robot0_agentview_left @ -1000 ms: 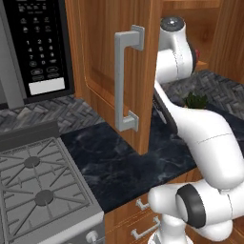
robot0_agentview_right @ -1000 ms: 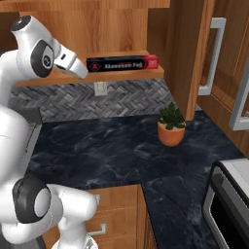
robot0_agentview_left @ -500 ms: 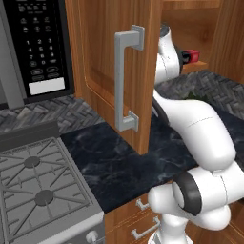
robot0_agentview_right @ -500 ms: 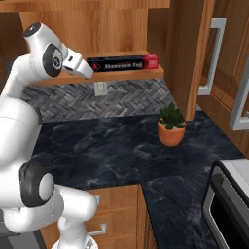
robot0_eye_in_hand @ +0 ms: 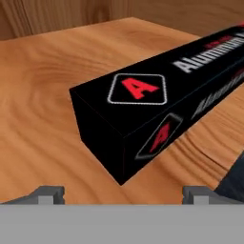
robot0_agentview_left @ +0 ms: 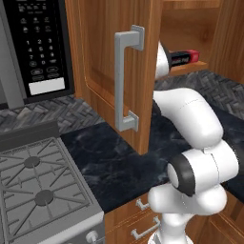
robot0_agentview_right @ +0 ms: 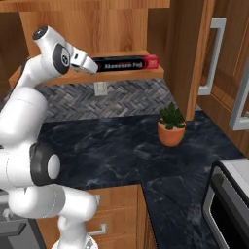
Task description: Retrieve the tupperware and aluminum foil from the cabinet and place them on the dining counter near the plate with kebab skewer and mushroom to prepare for storing leftovers.
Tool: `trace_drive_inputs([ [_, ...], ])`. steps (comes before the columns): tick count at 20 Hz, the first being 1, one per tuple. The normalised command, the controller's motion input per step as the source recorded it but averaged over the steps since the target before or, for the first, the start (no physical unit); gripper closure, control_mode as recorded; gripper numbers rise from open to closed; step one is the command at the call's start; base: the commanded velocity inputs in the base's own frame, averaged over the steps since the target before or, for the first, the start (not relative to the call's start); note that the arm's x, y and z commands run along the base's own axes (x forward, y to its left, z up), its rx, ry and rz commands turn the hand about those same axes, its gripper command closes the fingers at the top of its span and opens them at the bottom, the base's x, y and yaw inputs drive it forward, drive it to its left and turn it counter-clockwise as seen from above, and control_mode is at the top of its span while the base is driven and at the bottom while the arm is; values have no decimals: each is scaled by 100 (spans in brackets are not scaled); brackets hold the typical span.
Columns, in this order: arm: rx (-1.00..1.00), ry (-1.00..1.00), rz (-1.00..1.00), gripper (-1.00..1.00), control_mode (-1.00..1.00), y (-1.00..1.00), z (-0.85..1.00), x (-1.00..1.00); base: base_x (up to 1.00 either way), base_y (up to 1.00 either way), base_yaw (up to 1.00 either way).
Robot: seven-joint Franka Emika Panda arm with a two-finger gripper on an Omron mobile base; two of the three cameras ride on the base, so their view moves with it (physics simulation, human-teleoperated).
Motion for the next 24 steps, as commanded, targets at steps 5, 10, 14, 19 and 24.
trace_drive_inputs([
  [5,-1,0,-3,-100,-100,26,-1,56,0,0,0],
  [10,0,-2,-9,-100,-100,30,-13,22,0,0,0],
  [14,0,-10,-27,-100,-100,1,-14,9,0,0,0],
  [19,0,-16,-37,-100,-100,0,-12,27,0,0,0],
  [24,0,-15,-28,-100,-100,8,-12,40,0,0,0],
])
